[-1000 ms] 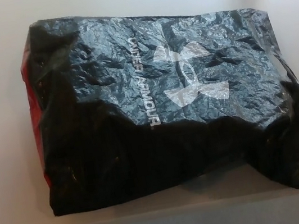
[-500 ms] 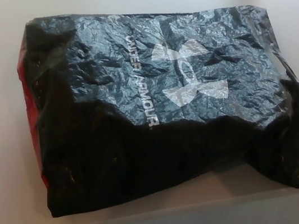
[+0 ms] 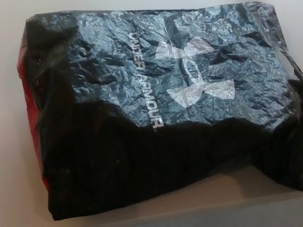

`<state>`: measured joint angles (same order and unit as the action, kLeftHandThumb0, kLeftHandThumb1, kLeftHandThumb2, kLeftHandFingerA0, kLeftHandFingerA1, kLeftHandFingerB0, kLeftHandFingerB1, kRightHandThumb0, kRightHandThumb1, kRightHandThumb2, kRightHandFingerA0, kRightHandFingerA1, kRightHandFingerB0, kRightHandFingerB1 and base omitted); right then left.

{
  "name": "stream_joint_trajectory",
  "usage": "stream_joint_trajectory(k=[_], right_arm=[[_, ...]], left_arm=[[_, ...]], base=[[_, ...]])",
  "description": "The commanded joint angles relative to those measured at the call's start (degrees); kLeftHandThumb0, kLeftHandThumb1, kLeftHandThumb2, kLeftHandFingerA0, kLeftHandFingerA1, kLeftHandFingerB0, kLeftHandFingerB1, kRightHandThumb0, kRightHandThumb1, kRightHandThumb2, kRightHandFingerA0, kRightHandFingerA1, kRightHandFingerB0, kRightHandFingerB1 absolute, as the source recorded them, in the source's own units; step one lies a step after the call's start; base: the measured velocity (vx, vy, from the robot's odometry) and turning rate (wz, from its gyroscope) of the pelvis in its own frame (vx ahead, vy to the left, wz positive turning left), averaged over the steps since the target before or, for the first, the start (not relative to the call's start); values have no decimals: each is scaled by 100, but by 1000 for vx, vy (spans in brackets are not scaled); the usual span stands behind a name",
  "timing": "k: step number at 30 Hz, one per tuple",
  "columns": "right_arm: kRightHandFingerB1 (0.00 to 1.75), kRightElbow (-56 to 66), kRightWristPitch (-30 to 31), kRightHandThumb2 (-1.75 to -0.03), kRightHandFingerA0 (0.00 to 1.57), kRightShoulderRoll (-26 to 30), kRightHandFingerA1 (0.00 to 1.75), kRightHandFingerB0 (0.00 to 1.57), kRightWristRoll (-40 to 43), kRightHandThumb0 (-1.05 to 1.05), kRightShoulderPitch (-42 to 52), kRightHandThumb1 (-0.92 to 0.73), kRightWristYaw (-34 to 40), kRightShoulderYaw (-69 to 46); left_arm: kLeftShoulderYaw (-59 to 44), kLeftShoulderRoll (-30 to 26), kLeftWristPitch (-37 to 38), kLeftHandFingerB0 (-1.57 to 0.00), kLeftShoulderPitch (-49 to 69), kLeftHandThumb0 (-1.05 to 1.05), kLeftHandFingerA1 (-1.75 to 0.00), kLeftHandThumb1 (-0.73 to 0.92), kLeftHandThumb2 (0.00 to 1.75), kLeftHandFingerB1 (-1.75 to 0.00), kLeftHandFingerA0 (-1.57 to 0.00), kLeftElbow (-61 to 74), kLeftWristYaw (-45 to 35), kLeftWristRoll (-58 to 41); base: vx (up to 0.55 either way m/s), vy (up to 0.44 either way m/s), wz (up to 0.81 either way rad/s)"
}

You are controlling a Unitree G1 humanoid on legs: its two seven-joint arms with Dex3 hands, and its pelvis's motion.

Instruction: A plastic bag is kept in the middle of the desk and the robot uses both its hands to grab the bag from the left and right and brings its hands close together to compress the bag

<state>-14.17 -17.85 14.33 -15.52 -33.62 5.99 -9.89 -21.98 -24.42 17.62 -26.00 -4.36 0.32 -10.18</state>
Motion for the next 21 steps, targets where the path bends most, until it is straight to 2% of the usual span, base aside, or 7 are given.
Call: stream_joint_trajectory(k=[1, 4, 5, 8, 14, 15, 21], right_arm=[[16, -3610, 1539, -115, 0, 280, 24, 0, 418, -91, -1299, -76, -738, -61], [16, -4088, 1467, -115, 0, 259, 26, 0, 403, -90, -1303, -77, -702, -73], [17, -4162, 1459, -115, 0, 257, 24, 0, 409, -90, -1306, -76, -692, -85], [18, -4529, 1445, -113, 0, 253, 21, 0, 478, -87, -1311, -74, -699, -160], [16, -5108, 1617, -114, 0, 267, 18, 0, 598, -86, -1383, -78, -657, -307], [15, -5164, 1600, -114, 0, 252, 17, 0, 611, -88, -1370, -79, -639, -322], [12, -5562, 1463, -115, 0, 207, 14, 0, 616, -90, -1367, -81, -635, -315]], left_arm=[[325, 485, -1884, -9, -1005, -76, -30, 82, 121, -26, 0, -3875, -378, -108], [227, 547, -1746, -5, -980, -73, -32, 80, 119, -27, 0, -4401, -447, -195], [225, 550, -1718, -6, -961, -78, -27, 92, 83, -24, -2, -4457, -458, -189], [135, 603, -1578, -5, -902, -70, -31, 82, 120, -27, 0, -4796, -473, -239], [54, 679, -1478, -6, -999, -75, -25, 92, 84, -24, -2, -5278, -471, -284], [56, 696, -1465, -5, -1005, -70, -31, 81, 119, -27, 0, -5331, -477, -280], [70, 787, -1309, -5, -1085, -72, -30, 80, 120, -27, 0, -5772, -534, -227]], base=[[0, 0, 0], [0, 0, 0], [0, 0, 0], [0, 0, 0], [0, 0, 0], [0, 0, 0], [0, 0, 0]])
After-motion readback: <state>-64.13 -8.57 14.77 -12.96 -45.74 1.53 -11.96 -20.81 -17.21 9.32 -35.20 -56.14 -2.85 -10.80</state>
